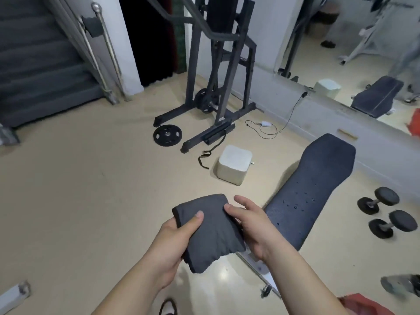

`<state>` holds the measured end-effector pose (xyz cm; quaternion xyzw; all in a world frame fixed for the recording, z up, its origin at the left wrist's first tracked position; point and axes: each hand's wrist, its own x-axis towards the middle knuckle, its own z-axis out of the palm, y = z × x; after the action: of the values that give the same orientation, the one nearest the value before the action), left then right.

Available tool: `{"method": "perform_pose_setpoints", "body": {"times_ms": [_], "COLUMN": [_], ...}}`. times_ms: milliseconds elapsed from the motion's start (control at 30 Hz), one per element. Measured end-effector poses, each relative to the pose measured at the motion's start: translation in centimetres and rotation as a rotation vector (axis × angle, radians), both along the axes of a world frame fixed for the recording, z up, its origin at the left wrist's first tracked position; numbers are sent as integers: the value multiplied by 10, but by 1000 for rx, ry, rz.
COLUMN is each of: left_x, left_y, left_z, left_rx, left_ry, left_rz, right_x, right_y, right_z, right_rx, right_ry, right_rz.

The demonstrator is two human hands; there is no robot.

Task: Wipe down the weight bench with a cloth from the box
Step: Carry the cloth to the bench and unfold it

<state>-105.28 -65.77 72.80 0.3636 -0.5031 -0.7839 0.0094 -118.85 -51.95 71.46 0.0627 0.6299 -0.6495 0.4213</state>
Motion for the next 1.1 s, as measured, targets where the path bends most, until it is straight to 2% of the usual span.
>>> {"method": "perform_pose_setpoints", "body": {"times_ms": [67, 133, 233, 333, 467, 567, 667, 733, 833, 967, 1100], "left_x": [-44, -92, -163, -233, -315, -373, -425, -461, -523, -619, -714], "left_y": [-23, -35, -28, -15, -9, -12, -17, -20, -42, -90, -129], "left_z": [5, 8, 12, 12, 1, -1, 5, 6, -11, -41, -44], "left_rx": [-23, -56, -17, 82, -17, -49, -163, -152, -61, 31, 27], "left_ry": [6, 14, 36, 33, 3, -14, -5, -24, -76, -144, -122], "left_rz": [-81, -152, -355, -498, -555, -509, -599, -640, -589, -430, -528], "right_x": [-24, -49, -84, -131, -199, -248, -295, -326, -379, -458, -534], "right_y": [-15, -21, -19, -9, 5, 8, 2, -7, -24, -42, -64], "right_z": [4, 12, 22, 19, 7, 4, 5, 6, -6, -22, -35], "right_rx": [113, 139, 7, 61, 98, 10, -55, -80, -144, -310, -376], "right_ry": [135, 209, 168, 232, 291, 215, 172, 155, 97, -91, -284], "right_rz": [-85, -124, -191, -369, -469, -517, -493, -471, -506, -833, -1128]}}
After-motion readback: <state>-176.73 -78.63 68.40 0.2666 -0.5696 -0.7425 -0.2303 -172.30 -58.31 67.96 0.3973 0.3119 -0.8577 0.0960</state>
